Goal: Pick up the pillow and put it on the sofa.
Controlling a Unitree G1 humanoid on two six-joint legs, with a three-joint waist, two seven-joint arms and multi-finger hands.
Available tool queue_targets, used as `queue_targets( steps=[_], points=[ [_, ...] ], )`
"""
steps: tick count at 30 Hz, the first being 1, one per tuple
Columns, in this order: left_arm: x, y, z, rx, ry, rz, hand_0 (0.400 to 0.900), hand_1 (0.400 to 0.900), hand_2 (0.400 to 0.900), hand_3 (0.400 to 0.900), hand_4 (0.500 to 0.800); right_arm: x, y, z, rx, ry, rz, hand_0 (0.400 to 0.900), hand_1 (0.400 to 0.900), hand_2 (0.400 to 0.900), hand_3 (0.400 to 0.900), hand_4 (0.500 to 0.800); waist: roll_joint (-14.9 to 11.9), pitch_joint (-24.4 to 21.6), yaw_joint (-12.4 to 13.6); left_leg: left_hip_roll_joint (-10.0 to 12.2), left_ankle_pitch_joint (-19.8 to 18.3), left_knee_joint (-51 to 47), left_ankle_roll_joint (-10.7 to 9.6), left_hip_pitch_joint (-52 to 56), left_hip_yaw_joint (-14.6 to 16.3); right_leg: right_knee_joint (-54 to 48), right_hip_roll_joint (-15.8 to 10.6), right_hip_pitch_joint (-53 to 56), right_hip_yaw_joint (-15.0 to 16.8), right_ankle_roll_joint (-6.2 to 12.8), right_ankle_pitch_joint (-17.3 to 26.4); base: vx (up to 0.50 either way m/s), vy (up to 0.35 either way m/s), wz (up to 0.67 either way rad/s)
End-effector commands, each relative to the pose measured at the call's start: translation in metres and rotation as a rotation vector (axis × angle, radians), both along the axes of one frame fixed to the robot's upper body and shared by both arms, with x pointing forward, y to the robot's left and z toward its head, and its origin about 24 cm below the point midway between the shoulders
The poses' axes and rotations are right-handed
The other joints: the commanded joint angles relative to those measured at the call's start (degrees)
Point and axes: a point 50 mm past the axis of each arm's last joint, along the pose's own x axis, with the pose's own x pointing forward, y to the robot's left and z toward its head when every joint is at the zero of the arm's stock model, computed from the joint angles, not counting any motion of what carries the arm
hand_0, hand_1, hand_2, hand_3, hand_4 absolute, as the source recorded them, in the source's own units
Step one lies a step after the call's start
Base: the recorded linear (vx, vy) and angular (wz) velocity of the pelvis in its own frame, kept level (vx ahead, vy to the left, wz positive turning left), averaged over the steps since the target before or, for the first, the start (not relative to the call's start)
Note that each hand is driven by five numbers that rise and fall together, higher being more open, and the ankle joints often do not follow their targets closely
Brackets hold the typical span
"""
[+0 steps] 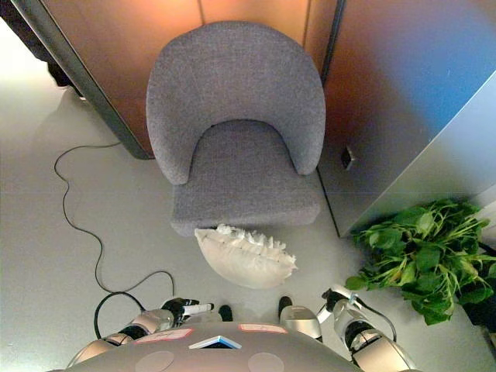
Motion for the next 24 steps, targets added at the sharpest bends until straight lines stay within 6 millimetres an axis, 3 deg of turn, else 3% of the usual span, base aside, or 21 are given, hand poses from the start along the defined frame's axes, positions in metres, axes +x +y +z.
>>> queue_targets(
  steps=[1,24],
  points=[
    [0.0315,0.0104,0.0081,0.053,-0.065,-0.021,0.900,0.900,0.900,0.900,0.800,0.0321,-0.0050,0.0096,-0.045,-0.072,0.044,0.900,0.900,0.900,0.900,0.800,-2.4,2.8,-0.4,-2.3,-7.0,0.5,2.1,0.9,-2.0,2.3,-1.9,3.0,-0.4,4.41,-6.5,0.00,0.000,0.00],
    [0.0322,0.0092,0.0082,0.034,-0.071,-0.004,0.900,0.900,0.900,0.900,0.800,0.0310,-0.0073,0.0099,-0.063,-0.075,0.034,0.900,0.900,0.900,0.900,0.800,-2.3,3.0,-0.3,-2.3,-6.8,0.4,2.1,0.7,-2.1,2.2,-1.9,2.9,-0.6,4.35,-6.5,0.00,0.000,0.00]
  ],
)
